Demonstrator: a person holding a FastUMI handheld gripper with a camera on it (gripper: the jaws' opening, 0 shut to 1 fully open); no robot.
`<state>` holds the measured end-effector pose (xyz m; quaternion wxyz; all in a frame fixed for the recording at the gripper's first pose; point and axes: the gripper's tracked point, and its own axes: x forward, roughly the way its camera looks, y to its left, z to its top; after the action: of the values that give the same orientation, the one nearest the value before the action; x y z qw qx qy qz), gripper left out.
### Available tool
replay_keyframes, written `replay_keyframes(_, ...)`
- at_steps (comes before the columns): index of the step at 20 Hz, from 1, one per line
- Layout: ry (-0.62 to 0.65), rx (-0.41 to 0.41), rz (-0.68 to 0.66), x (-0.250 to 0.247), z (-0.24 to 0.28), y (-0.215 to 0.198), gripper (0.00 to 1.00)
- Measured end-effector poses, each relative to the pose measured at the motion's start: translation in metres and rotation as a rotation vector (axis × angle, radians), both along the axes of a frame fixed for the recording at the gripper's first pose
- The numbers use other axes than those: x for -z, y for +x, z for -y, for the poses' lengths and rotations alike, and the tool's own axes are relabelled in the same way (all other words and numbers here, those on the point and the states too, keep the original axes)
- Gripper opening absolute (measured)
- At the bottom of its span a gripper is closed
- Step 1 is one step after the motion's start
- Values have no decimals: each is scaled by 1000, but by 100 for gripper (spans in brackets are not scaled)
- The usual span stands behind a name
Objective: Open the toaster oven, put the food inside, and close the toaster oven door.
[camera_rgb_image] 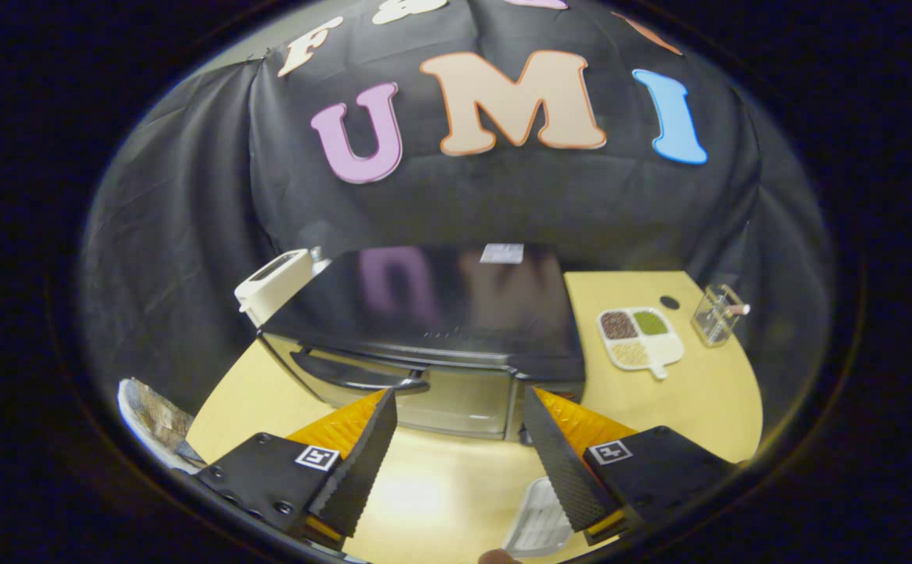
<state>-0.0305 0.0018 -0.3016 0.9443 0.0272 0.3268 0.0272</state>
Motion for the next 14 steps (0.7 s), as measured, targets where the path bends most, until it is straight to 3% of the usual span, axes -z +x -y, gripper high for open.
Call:
replay_keyframes(10, -114, 129, 491, -274, 147, 46, 99)
replay_keyframes(14, -122, 178, 591, -341, 201, 47, 99)
